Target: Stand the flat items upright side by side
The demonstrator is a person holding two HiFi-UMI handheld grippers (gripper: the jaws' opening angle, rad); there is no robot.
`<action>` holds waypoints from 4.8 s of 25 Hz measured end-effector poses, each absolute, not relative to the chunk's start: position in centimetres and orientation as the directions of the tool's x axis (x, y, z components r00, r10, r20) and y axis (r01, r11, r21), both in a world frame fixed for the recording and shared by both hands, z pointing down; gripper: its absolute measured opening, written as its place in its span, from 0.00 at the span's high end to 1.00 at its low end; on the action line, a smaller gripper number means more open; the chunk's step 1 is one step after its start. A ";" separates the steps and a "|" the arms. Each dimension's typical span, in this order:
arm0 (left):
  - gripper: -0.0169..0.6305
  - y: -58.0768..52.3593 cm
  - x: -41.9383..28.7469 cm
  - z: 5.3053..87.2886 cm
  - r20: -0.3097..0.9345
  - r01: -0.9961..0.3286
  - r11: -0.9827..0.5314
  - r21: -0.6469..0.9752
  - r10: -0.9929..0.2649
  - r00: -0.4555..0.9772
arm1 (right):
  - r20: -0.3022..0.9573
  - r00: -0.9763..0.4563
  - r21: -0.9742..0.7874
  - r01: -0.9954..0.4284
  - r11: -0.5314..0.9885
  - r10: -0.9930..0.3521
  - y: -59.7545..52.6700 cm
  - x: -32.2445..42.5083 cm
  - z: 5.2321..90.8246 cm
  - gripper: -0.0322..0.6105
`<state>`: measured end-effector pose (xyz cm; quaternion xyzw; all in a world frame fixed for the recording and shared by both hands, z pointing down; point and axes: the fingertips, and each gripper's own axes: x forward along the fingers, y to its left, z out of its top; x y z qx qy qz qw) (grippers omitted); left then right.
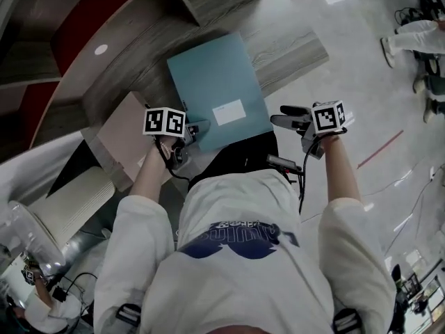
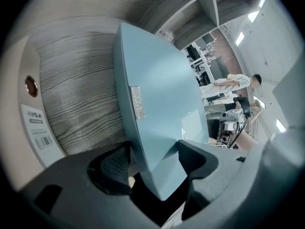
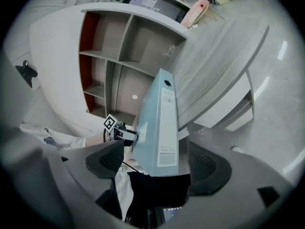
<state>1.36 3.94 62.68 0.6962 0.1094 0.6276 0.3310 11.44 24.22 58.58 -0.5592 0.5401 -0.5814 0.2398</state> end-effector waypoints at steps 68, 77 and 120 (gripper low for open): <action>0.54 2.7 1.7 60.0 0.819 -0.216 -0.800 0.560 0.496 0.287 | 0.157 -0.620 -0.968 -0.252 0.006 -0.769 17.9 7.9 59.7 0.52; 0.55 1.7 2.5 58.0 0.825 -0.135 -0.843 0.520 0.455 0.335 | 0.169 -0.588 -0.934 -0.351 0.061 -0.791 17.2 8.2 58.3 0.52; 0.58 -5.7 9.5 53.6 0.755 0.174 -0.984 0.047 0.149 0.639 | 0.561 -0.144 -0.116 -0.989 0.094 -0.815 10.3 12.5 55.9 0.52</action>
